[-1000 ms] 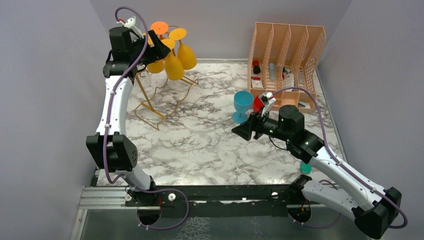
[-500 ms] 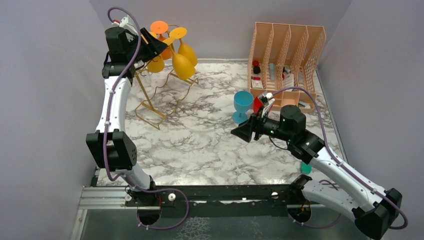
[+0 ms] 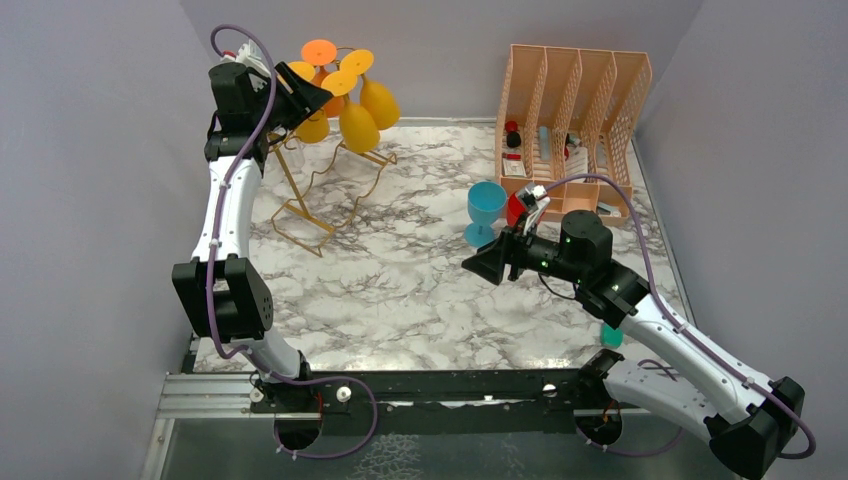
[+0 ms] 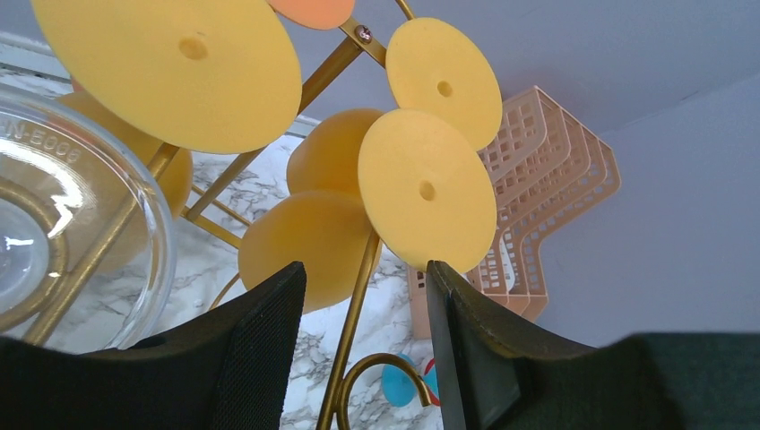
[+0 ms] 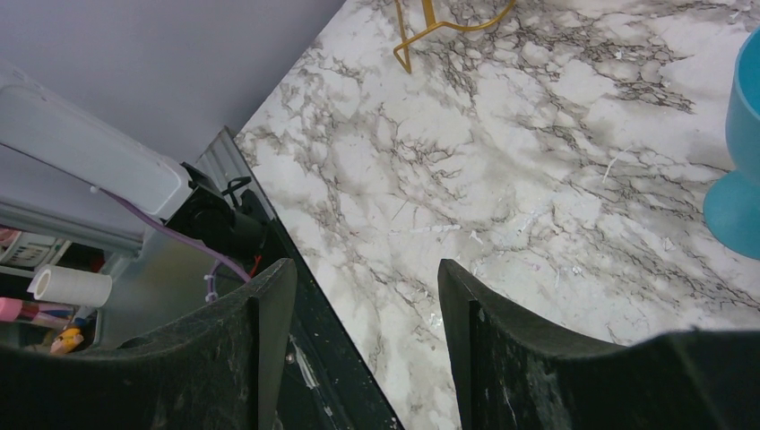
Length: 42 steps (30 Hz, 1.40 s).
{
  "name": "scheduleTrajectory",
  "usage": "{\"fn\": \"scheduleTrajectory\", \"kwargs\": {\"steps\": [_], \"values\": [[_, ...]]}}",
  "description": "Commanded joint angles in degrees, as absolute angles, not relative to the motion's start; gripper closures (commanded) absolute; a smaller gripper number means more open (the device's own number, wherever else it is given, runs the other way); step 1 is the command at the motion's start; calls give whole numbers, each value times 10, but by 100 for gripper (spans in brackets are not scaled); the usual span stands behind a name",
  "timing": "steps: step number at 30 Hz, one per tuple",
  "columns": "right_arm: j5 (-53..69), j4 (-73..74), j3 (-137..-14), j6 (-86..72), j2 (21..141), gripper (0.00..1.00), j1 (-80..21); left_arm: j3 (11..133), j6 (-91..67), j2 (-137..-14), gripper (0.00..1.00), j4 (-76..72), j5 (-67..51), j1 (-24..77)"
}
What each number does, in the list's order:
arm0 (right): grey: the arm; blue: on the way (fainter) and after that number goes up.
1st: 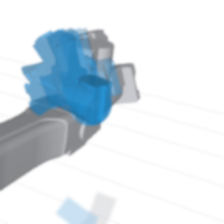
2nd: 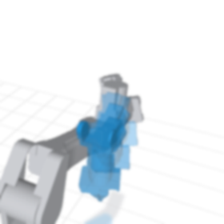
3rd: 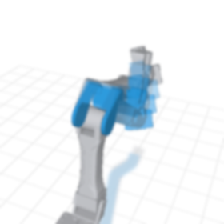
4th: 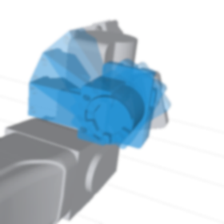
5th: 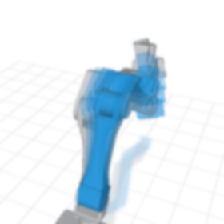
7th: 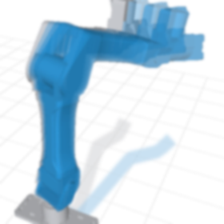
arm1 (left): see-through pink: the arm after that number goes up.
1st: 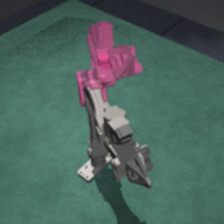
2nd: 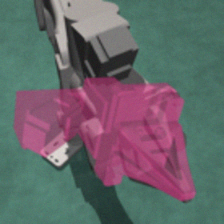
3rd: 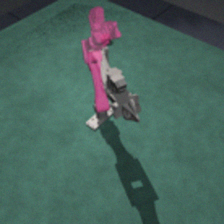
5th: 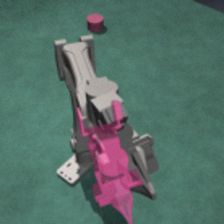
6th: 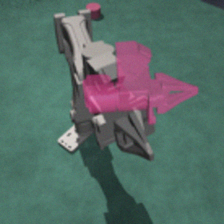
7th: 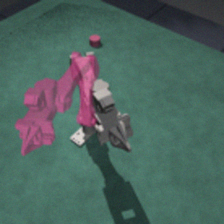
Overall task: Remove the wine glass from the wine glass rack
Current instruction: Pick up the wine glass from the wine rack.
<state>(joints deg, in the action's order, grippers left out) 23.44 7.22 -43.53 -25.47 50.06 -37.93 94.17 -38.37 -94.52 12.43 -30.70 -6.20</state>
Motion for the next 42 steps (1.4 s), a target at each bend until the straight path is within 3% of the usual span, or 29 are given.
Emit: {"fn": "scheduleTrajectory", "kwargs": {"steps": [1, 18, 25, 42], "values": [[243, 59, -429, -254, 492, 37, -381, 934, -410, -929, 41, 78, -338, -66], [237, 68, -430, -250, 493, 37, -381, 973, -430, -950, 35, 85, -334, -67], [236, 67, -429, -250, 491, 37, -381, 981, -446, -971, 47, 81, -334, -66], [235, 73, -435, -254, 494, 37, -381, 972, -461, -971, 63, 73, -309, -65]]}}
